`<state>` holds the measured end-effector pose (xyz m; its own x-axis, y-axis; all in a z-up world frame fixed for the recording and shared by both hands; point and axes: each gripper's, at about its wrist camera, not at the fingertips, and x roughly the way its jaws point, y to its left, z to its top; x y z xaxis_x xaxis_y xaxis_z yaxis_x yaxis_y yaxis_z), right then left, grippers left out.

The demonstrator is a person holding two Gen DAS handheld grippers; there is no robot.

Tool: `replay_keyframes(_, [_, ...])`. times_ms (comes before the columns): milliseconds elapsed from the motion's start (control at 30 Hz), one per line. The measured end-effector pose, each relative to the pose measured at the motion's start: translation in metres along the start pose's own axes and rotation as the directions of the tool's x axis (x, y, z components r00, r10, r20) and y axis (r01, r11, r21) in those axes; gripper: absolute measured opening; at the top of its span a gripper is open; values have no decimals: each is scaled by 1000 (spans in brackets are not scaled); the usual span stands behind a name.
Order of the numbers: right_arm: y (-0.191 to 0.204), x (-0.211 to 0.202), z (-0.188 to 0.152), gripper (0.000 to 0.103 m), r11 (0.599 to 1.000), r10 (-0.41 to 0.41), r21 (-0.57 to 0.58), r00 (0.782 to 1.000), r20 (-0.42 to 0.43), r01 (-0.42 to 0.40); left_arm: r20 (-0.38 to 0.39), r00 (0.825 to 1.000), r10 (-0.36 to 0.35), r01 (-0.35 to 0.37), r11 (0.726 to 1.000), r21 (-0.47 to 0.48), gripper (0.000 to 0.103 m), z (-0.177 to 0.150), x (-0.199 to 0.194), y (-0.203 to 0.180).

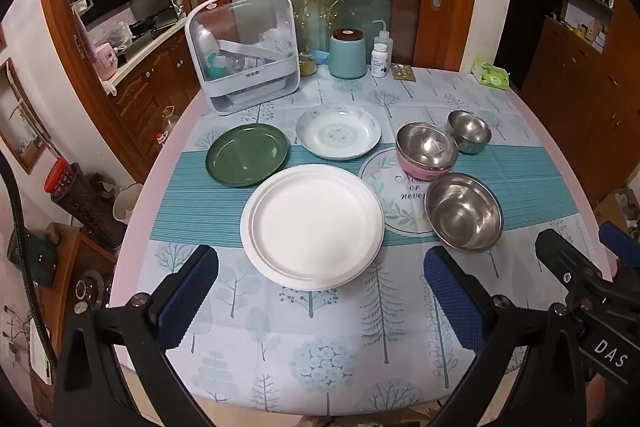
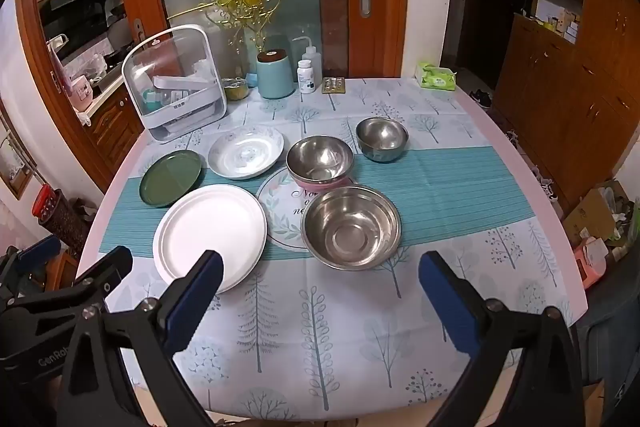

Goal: Organize plates and bowls

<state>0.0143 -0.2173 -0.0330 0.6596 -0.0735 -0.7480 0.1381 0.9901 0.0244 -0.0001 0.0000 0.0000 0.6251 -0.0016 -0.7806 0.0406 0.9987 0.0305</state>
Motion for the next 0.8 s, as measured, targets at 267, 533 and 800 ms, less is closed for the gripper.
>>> replay_keyframes(267, [1, 3, 2, 99, 1000, -9, -3, 1000, -9, 9, -15, 1000, -22, 21, 1000, -4, 102, 0, 2, 1])
replay_keyframes(533, [0, 6, 4, 99, 1000, -5, 2, 1000, -13, 5, -28, 999, -37, 37, 999, -10, 102, 0, 4, 7])
replay_keyframes(800, [-1, 6, 4, 99, 1000, -3, 3, 1000, -14, 3, -31, 999, -35, 34, 999, -9, 102, 3, 8, 6])
